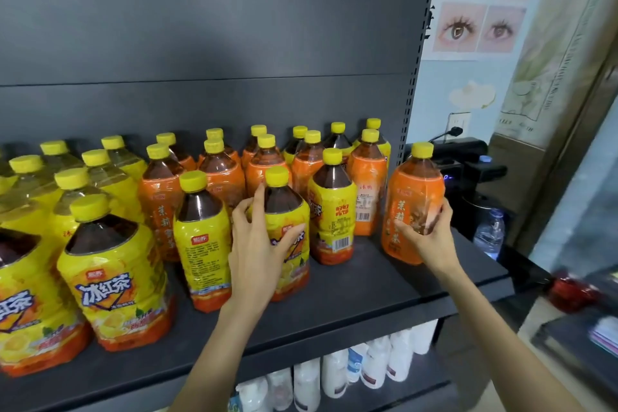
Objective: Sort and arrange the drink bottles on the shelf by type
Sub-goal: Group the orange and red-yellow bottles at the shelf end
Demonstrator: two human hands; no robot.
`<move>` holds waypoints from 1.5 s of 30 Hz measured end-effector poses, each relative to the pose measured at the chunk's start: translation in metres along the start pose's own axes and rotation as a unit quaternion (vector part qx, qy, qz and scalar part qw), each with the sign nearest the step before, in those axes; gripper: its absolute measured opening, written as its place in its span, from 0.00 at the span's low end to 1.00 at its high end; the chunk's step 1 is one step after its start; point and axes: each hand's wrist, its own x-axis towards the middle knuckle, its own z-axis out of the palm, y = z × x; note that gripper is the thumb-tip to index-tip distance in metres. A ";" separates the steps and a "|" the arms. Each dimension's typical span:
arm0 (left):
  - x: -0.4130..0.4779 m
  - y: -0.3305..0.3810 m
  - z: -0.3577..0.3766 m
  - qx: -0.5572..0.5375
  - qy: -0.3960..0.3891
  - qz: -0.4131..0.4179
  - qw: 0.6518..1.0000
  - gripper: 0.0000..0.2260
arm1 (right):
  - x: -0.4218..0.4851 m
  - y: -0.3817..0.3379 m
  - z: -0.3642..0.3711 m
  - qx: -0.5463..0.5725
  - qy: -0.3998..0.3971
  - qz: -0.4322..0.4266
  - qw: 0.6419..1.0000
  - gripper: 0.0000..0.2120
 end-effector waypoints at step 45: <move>-0.098 -0.036 -0.124 -0.418 0.096 -0.230 0.874 0.35 | -0.107 -0.117 0.116 0.112 -0.119 -0.217 0.962 0.16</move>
